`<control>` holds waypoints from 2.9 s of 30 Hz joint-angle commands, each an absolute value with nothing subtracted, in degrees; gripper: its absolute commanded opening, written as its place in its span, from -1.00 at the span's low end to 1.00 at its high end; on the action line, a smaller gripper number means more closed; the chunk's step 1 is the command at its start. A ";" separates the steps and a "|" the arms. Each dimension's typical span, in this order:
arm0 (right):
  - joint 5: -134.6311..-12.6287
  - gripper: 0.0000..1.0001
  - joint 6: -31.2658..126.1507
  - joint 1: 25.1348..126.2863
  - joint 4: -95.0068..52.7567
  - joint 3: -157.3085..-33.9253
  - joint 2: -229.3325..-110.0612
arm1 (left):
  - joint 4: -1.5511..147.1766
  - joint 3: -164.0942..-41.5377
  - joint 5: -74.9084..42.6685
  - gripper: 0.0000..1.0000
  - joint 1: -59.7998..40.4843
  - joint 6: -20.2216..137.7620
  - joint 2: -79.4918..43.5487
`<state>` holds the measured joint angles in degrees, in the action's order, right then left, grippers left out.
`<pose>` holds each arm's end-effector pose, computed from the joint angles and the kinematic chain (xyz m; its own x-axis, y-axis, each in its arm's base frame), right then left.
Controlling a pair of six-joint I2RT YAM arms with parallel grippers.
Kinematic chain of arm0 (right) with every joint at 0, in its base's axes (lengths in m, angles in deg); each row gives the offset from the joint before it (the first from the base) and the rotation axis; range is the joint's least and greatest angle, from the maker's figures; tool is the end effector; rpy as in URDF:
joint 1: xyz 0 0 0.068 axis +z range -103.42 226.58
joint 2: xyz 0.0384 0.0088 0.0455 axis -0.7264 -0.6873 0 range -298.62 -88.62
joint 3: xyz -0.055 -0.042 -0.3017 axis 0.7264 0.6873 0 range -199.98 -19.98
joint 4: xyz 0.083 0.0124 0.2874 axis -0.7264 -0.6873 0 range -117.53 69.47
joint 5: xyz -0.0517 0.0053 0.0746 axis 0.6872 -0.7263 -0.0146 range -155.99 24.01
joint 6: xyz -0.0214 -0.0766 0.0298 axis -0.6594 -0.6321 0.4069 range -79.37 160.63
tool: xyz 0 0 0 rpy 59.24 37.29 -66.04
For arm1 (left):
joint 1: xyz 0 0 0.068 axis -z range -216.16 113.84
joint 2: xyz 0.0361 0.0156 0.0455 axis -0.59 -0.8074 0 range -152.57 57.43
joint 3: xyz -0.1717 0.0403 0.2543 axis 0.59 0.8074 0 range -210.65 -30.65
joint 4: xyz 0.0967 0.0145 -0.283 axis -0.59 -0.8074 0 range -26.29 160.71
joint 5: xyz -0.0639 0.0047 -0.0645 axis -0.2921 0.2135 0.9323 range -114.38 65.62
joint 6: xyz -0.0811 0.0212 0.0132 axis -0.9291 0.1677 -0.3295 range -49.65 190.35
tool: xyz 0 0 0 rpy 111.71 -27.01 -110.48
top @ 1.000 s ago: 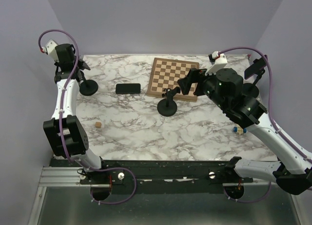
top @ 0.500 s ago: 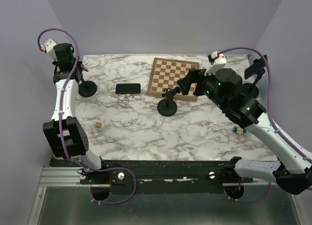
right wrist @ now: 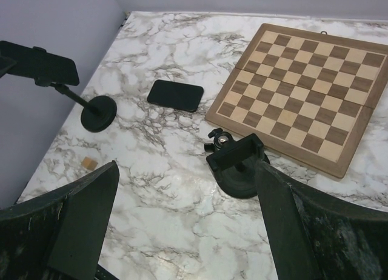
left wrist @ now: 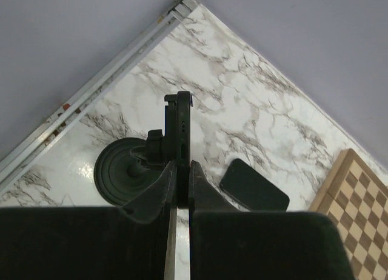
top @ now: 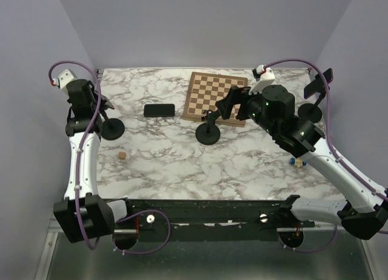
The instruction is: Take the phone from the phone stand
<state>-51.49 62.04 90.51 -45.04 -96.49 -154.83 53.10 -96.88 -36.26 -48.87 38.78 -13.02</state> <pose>0.2362 0.2016 0.4637 -0.3461 0.1573 -0.9249 -0.3980 0.8681 0.2966 0.3324 0.0908 0.3820 -0.0987 -0.5475 -0.8310 -0.5322 0.7347 -0.4208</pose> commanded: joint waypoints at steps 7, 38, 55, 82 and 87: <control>-53.69 1.00 62.82 90.58 -43.12 -96.01 -155.67 | 54.85 -88.97 -21.66 -1.00 -41.35 45.08 -0.19; -65.54 1.00 59.02 90.97 -45.20 -99.70 -163.98 | 47.73 -86.04 11.13 -1.00 -27.10 56.88 10.30; -65.55 1.00 49.96 103.66 -40.39 -102.62 -173.02 | 45.35 -88.33 10.09 -0.02 -27.10 54.88 4.42; -52.43 1.00 51.52 105.08 -37.52 -98.93 -166.26 | 55.78 -82.32 20.93 -0.76 -25.84 48.58 2.41; -50.19 1.00 51.17 105.11 -38.07 -97.72 -164.22 | 60.19 -84.21 25.34 -0.99 -21.39 46.64 -0.33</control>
